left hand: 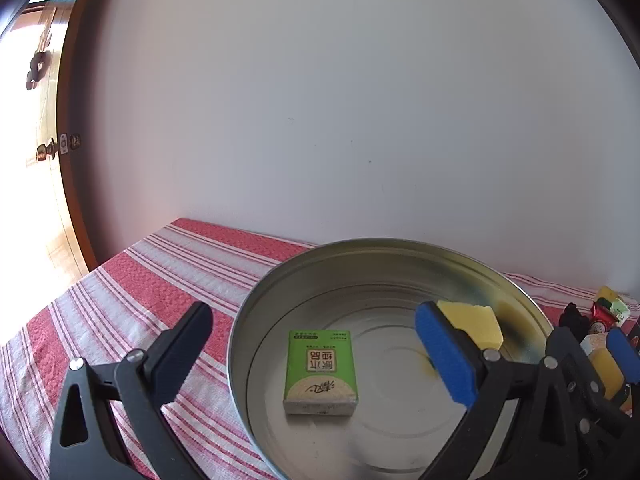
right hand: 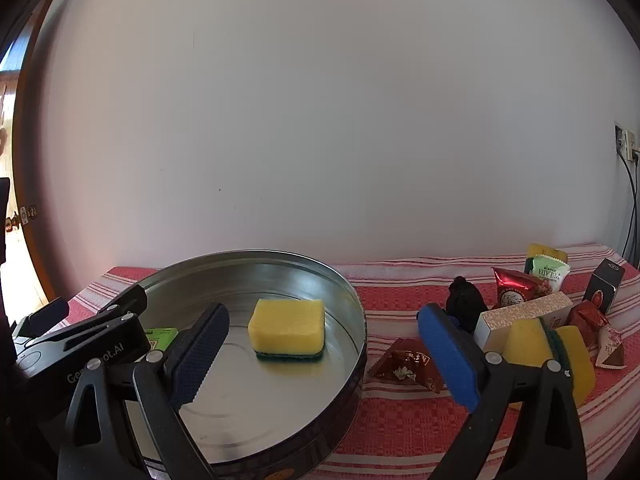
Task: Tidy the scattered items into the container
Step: 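Open both grippers to drop the tissue pack and sponge into the tin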
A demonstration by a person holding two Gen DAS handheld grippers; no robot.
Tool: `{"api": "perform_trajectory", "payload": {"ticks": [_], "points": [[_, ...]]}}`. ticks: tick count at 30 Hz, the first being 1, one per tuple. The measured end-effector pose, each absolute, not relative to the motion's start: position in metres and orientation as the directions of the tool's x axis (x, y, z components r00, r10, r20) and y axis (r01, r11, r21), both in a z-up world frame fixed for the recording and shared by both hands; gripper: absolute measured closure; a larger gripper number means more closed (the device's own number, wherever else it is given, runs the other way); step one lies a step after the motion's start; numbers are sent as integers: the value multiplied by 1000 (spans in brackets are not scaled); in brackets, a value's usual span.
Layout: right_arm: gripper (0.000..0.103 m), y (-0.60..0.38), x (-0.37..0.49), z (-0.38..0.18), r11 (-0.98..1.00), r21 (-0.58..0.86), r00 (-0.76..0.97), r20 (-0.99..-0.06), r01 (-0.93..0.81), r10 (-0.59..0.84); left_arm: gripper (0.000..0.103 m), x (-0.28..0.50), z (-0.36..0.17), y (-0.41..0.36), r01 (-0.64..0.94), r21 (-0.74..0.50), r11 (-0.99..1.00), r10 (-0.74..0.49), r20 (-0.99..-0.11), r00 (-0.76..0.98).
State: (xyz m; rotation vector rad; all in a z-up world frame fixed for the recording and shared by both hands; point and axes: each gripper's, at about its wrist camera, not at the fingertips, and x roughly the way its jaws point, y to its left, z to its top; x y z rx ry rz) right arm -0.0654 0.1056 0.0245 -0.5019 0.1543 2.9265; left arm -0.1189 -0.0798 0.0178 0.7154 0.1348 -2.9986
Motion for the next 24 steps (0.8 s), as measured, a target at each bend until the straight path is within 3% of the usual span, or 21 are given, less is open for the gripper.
{"api": "perform_trajectory", "payload": {"ticks": [24], "points": [[6, 112, -26, 23, -990, -5, -932, -335, -144, 138, 0, -89, 9, -56, 65, -29, -997, -42, -496, -868]]}}
